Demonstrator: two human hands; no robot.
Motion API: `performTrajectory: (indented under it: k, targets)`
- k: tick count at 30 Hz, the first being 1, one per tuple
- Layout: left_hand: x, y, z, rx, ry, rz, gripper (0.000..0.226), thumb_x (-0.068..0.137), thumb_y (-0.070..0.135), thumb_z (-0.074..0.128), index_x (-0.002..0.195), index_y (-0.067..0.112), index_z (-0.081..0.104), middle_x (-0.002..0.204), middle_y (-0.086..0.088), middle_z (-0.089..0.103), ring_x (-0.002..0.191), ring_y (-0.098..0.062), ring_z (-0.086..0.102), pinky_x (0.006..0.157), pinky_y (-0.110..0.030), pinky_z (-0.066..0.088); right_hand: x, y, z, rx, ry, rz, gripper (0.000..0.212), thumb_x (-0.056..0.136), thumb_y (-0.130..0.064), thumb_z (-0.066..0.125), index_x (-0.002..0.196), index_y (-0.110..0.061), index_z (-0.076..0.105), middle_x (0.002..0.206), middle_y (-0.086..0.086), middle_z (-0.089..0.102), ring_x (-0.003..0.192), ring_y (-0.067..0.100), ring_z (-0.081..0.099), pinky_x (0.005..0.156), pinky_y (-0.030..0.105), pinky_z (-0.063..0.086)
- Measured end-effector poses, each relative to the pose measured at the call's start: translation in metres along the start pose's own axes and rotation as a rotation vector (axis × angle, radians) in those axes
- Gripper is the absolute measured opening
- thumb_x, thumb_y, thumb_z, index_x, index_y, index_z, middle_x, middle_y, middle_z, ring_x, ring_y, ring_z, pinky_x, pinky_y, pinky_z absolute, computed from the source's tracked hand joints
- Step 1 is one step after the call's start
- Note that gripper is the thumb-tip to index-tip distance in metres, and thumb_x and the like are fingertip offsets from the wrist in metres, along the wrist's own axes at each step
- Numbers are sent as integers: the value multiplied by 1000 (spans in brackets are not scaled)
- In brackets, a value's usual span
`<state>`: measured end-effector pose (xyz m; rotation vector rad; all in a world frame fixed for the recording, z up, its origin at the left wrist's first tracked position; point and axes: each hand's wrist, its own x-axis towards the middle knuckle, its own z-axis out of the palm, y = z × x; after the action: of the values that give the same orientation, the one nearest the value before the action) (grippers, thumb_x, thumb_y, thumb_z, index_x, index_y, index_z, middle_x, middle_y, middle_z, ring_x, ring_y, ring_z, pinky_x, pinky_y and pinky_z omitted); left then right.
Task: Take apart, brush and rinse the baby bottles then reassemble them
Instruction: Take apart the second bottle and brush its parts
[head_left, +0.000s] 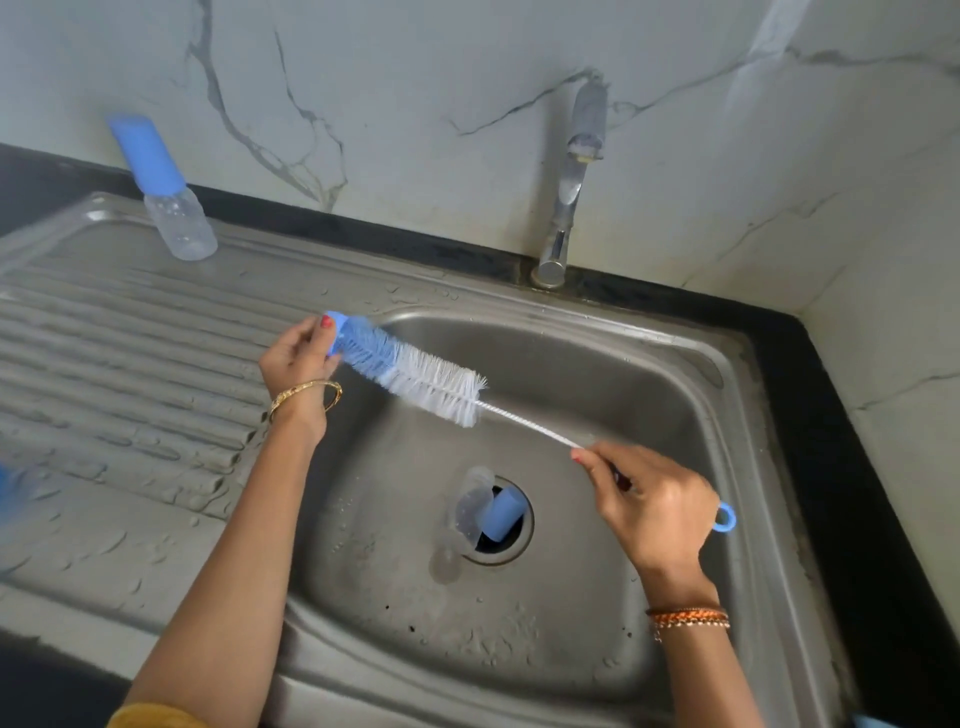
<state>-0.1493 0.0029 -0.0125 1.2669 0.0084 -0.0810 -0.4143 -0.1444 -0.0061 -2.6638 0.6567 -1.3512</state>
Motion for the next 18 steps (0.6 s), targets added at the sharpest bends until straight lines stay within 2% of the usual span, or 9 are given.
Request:
performTrajectory:
  k: [2, 4, 5, 6, 8, 11, 14, 16, 18]
  targets:
    - [0, -3, 0, 30, -16, 19, 15, 91, 11, 58, 105, 10, 60, 64, 10, 58, 49, 3, 52, 51, -7, 45, 1, -3, -5, 37, -78, 39, 36, 82, -43, 57, 56, -19, 66, 45, -5, 56, 38, 18, 52, 36, 19, 38]
    - [-2, 0, 1, 40, -28, -4, 7, 92, 15, 56, 89, 11, 60, 44, 16, 52, 36, 2, 44, 38, -9, 35, 3, -5, -10, 33, -176, 206, 34, 80, -45, 59, 55, -23, 64, 43, -7, 53, 41, 18, 52, 41, 16, 32]
    - [-1, 2, 1, 24, -19, -33, 15, 93, 18, 55, 80, 13, 59, 40, 15, 50, 34, 1, 43, 36, -11, 33, 4, -5, -12, 51, -245, 316, 31, 79, -44, 65, 56, -24, 63, 44, -8, 52, 45, 15, 52, 45, 17, 30]
    - [-1, 3, 0, -31, -19, -75, 20, 94, 20, 53, 76, 13, 59, 42, 14, 52, 36, 1, 46, 37, -13, 37, 4, -3, -12, 106, -316, 416, 27, 77, -39, 71, 57, -24, 63, 46, -8, 53, 49, 11, 50, 48, 20, 31]
    - [-1, 7, -1, -198, -25, -145, 21, 95, 21, 52, 78, 10, 58, 51, 9, 61, 49, -2, 60, 53, -21, 53, 2, 1, -9, 263, -391, 509, 21, 72, -29, 77, 59, -25, 61, 57, -15, 59, 61, 9, 54, 53, 23, 37]
    - [1, 6, -2, -257, -61, -152, 20, 95, 23, 52, 85, 7, 60, 69, 0, 66, 63, -7, 67, 66, -27, 57, 1, 3, -5, 231, -258, 361, 18, 74, -26, 76, 60, -27, 64, 61, -11, 63, 64, 9, 59, 52, 18, 39]
    - [-2, 5, 1, -290, -57, -162, 20, 95, 22, 51, 82, 8, 58, 61, 4, 68, 63, -6, 68, 64, -27, 58, 0, 3, -1, 8, -81, 193, 29, 80, -36, 58, 63, -14, 69, 58, -2, 63, 45, 14, 55, 41, 21, 38]
    - [-3, 5, 4, -306, -52, -176, 20, 95, 24, 51, 83, 9, 57, 64, 2, 70, 63, -8, 69, 62, -26, 58, 1, 1, 0, -47, -47, 206, 35, 83, -36, 52, 62, -13, 67, 54, 1, 61, 40, 22, 54, 39, 18, 34]
    - [-4, 5, 7, -309, -33, -178, 20, 95, 24, 51, 85, 9, 57, 79, -5, 68, 65, -9, 69, 64, -26, 58, 3, -8, -3, -126, -110, 280, 37, 86, -38, 49, 63, -14, 65, 50, 2, 58, 41, 28, 54, 42, 19, 28]
